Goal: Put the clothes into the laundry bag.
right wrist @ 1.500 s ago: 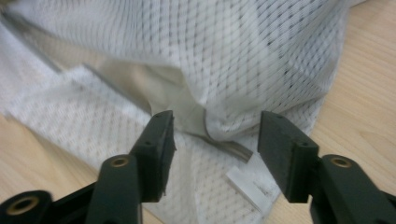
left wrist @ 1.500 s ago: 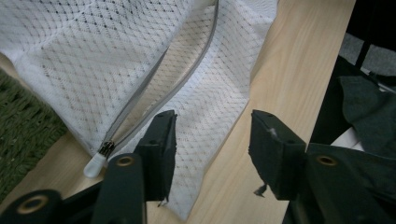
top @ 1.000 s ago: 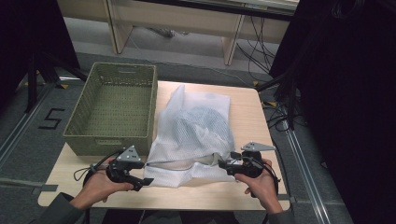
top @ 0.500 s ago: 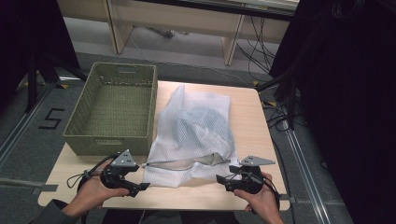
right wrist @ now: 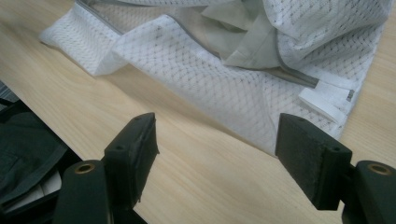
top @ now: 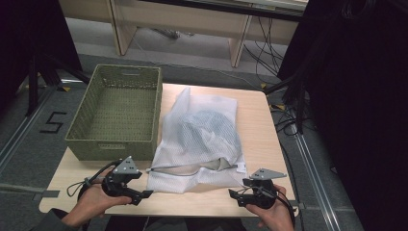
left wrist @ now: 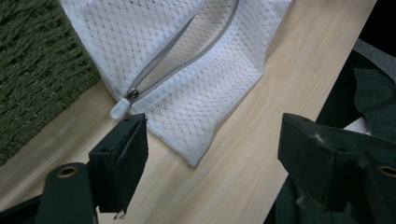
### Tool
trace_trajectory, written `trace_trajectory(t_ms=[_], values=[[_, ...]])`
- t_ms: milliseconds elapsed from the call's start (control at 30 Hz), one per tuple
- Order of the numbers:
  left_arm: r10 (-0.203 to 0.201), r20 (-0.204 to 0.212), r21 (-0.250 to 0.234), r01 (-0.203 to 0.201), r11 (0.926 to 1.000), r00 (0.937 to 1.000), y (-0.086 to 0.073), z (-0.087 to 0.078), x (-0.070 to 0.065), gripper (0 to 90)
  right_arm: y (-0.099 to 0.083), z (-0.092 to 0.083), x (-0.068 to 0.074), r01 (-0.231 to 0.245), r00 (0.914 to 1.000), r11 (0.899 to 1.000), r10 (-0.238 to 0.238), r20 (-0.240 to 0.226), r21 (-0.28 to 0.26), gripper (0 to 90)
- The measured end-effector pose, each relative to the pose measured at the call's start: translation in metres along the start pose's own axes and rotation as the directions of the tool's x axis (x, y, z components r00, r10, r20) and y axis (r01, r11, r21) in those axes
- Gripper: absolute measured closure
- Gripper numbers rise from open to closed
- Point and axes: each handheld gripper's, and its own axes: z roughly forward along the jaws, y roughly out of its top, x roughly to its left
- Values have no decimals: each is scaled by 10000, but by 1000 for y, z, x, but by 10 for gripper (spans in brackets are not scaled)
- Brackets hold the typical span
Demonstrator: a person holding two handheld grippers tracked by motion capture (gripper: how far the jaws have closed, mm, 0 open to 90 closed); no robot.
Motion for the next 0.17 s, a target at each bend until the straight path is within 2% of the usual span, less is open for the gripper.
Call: trace_trajectory(t_ms=[33, 100, 133, 167], values=[[149, -13, 4, -149, 9999, 9999, 0, 0, 1, 239, 1, -1, 1, -332, 9994, 9992, 334, -60, 231, 305], [121, 11, -17, -121, 9999, 9999, 0, 0, 2, 238, 0, -1, 0, -225, 9997, 9994, 225, 4, 248, 305], [20, -11, -36, -20, 10000, 10000, 0, 0, 1, 238, 0, -2, 1, -481, 9988, 9982, 484, -85, 354, 305], [-99, -7, -52, 99, 9999, 10000, 0, 0, 1, 238, 0, -2, 0, -465, 9989, 9984, 468, -89, 330, 305]])
